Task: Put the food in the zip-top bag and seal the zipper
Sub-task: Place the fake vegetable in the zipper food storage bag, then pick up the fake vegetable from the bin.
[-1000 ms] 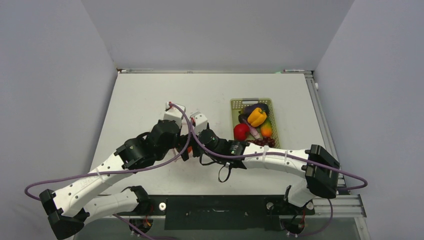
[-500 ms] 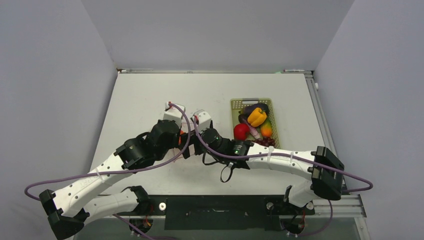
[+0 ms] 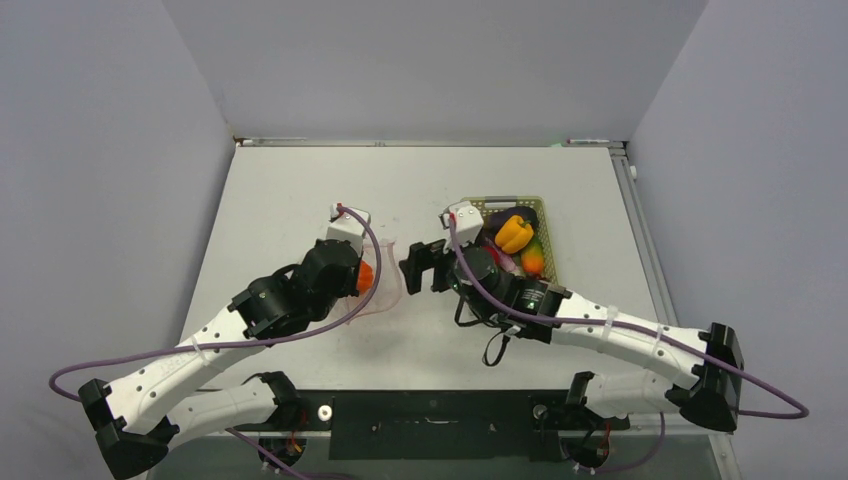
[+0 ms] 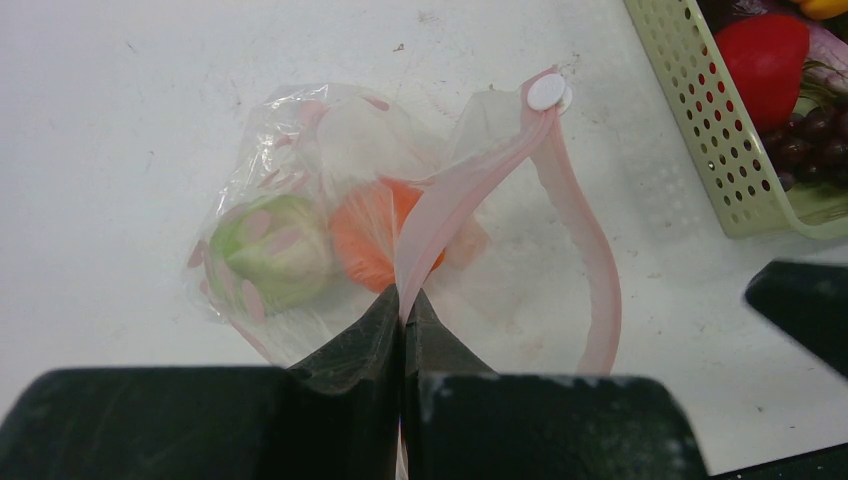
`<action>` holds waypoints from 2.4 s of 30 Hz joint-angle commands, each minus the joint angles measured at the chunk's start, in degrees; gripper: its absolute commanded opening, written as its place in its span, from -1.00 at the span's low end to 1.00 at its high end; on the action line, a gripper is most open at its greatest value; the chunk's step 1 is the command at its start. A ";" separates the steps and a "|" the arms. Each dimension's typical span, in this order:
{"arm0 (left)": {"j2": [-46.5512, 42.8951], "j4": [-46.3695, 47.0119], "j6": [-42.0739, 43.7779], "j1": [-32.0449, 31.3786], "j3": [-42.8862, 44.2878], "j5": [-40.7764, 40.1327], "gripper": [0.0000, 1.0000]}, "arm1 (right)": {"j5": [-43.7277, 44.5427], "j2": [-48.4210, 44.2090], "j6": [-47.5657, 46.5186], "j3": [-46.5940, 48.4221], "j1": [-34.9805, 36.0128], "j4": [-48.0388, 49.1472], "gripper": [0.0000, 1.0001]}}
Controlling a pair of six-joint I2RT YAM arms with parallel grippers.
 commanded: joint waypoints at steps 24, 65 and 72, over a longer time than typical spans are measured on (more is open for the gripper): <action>-0.18 1.64 -0.30 0.42 0.49 -0.64 -1.00 | 0.20 -4.58 4.11 -6.26 -32.77 -13.00 0.86; -0.41 1.62 0.14 0.61 0.49 -0.48 -1.00 | 8.09 18.64 23.05 1.67 -39.96 -9.28 0.94; -0.32 1.52 0.31 0.69 0.49 -0.53 -1.00 | 8.11 19.15 23.37 1.41 -39.96 -8.62 0.75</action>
